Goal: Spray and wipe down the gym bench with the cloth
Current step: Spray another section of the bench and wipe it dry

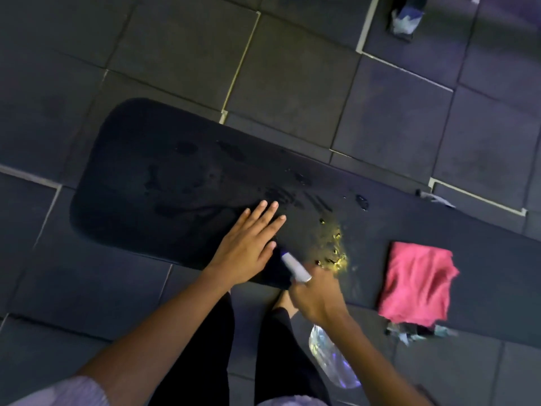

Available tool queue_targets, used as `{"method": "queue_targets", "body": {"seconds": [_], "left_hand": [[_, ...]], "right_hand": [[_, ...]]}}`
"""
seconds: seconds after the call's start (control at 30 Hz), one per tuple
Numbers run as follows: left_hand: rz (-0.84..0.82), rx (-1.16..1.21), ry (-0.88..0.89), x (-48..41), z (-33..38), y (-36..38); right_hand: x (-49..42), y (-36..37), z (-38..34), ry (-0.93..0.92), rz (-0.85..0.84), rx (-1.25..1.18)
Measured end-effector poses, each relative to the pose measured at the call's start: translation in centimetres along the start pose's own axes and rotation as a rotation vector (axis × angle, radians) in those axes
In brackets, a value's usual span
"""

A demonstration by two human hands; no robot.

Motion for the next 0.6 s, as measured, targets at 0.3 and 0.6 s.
{"method": "queue_targets", "body": {"seconds": [0.3, 0.6], "left_hand": [[0.028, -0.026, -0.009, -0.5, 3.7, 3.3], [0.004, 0.129, 0.006, -6.6, 9.5, 4.7]], "right_hand": [[1.9, -0.4, 8.4, 0.077, 0.077, -0.148], [2.3, -11.8, 12.7, -0.109, 0.384, -0.958]]}}
Point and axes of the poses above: each hand's wrist, its own x-axis away from the middle knuckle, its own y-axis out of the palm, z = x × y, the point moved 2 cm from there along -x, towards the middle knuckle, and after that the axes turned 12 degrees about x, right-handed, at the moved point
